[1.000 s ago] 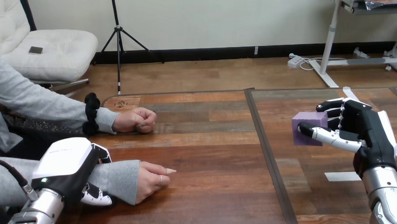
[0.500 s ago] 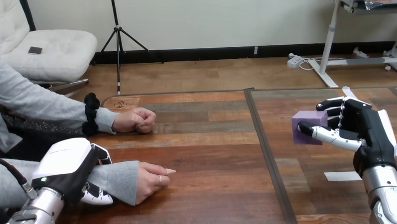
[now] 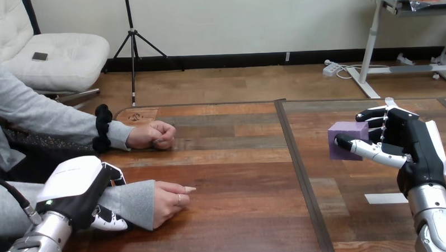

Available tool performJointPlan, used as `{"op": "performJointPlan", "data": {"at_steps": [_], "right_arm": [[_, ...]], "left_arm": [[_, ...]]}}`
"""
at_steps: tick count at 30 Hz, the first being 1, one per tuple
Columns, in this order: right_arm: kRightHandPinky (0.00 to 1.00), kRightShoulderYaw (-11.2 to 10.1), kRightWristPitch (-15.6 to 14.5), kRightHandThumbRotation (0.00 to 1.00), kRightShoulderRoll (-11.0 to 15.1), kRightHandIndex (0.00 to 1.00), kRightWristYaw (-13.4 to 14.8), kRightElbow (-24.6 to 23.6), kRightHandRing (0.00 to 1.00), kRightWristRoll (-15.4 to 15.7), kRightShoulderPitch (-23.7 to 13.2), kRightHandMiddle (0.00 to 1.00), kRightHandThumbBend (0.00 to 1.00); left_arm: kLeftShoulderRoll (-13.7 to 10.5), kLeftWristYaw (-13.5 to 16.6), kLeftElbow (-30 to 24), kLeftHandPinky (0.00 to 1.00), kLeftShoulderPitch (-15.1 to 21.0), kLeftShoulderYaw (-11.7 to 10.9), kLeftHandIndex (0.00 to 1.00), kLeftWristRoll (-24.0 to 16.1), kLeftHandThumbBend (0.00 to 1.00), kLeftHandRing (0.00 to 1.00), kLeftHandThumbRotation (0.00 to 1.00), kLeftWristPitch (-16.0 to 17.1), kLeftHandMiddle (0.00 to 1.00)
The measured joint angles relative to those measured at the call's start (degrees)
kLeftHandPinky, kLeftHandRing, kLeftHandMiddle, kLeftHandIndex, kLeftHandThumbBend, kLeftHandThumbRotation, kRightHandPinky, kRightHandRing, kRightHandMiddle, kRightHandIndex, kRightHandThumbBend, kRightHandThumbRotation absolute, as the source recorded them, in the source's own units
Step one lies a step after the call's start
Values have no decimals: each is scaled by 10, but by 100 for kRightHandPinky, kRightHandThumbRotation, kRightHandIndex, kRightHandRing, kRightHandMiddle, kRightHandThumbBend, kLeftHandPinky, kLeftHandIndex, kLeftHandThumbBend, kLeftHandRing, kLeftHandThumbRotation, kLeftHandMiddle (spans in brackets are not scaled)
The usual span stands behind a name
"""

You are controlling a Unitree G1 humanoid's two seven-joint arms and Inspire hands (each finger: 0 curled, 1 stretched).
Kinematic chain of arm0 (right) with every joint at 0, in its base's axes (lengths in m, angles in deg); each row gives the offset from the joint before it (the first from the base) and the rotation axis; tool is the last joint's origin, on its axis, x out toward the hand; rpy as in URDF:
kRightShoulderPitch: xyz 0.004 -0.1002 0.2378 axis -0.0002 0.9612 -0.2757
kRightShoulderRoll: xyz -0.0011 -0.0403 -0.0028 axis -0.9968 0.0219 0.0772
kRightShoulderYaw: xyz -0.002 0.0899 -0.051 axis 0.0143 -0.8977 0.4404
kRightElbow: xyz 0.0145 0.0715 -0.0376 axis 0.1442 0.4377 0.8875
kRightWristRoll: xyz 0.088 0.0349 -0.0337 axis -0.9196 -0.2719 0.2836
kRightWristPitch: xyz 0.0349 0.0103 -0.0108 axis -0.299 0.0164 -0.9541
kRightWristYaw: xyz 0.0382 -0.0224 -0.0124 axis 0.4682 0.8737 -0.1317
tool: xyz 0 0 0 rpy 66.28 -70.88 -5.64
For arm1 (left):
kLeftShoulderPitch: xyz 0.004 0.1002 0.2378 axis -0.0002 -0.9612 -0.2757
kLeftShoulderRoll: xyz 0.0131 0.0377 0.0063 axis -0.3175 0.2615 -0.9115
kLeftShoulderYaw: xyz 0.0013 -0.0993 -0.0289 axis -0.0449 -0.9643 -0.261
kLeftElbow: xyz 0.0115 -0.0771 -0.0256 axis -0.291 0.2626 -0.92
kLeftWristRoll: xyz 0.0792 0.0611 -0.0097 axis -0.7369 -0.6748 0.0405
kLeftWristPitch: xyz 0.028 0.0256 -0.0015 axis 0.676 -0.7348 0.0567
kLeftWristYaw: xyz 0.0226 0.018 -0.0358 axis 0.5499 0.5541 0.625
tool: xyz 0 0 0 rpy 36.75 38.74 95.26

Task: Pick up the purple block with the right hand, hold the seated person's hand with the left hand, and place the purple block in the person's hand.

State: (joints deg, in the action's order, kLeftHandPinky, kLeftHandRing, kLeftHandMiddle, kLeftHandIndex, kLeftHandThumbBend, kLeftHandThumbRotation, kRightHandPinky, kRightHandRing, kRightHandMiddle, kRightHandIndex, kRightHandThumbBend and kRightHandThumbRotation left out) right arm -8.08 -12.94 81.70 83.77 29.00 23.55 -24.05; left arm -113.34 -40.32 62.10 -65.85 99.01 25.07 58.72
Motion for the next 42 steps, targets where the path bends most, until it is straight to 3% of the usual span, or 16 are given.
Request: {"op": "performJointPlan", "data": {"at_steps": [20, 42], "right_arm": [[36, 0, 1, 0, -12, 43, 8, -12, 37, 0, 9, 42, 87], [35, 8, 1, 0, -52, 44, 9, -15, 37, 3, 17, 42, 85]], "left_arm": [[0, 21, -6, 16, -19, -6, 39, 12, 66, 23, 0, 14, 33], [18, 50, -61, 15, -40, -40, 37, 27, 67, 21, 0, 22, 30]]}}
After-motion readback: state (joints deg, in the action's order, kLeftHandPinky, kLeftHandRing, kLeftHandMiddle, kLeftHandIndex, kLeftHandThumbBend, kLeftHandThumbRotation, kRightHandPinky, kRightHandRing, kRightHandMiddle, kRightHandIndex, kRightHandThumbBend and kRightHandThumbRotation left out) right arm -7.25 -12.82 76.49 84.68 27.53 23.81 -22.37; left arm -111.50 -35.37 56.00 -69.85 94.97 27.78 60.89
